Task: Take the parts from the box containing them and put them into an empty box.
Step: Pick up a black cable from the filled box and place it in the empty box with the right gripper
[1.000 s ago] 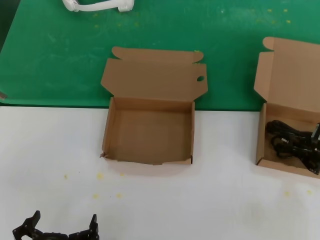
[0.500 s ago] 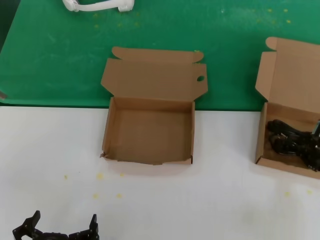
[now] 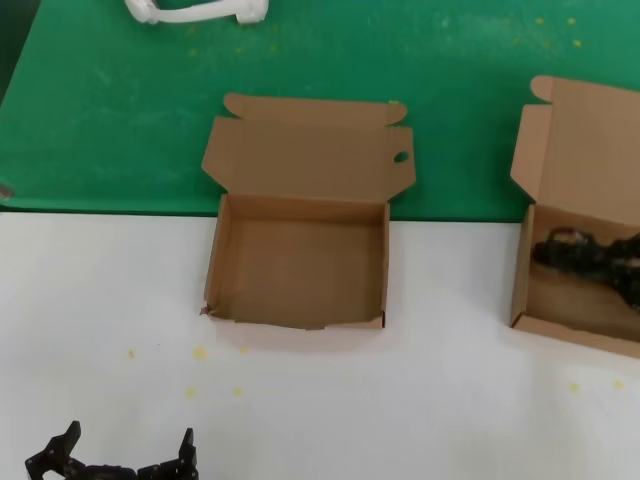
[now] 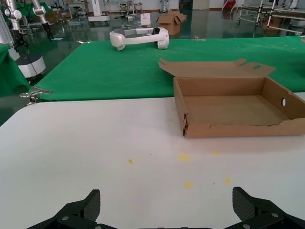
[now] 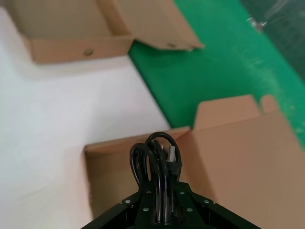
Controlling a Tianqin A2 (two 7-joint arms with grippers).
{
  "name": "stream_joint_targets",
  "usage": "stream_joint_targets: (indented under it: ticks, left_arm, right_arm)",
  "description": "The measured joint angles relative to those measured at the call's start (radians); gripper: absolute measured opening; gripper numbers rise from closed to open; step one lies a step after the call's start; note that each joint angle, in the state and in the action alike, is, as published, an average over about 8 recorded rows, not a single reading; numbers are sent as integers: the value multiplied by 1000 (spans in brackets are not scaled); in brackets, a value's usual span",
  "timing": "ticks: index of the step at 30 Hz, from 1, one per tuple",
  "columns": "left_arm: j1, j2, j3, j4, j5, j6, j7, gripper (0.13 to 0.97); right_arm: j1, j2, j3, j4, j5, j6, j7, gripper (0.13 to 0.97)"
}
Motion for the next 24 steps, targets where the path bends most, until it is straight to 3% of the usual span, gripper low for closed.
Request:
stream_joint_targets:
  ticks: [7, 14, 24]
  left_arm:
    - [0, 0, 0, 0, 0, 0, 0, 966]
    - [0, 0, 0, 0, 0, 0, 0, 966]
    - [0, 0, 0, 0, 0, 0, 0, 966]
  right_arm:
    - [-35, 20, 90, 182, -49, -31, 136, 186]
    - [-52, -50, 147, 325, -79, -54, 250, 186]
    - [-26, -283, 75, 282, -98, -22, 202, 185]
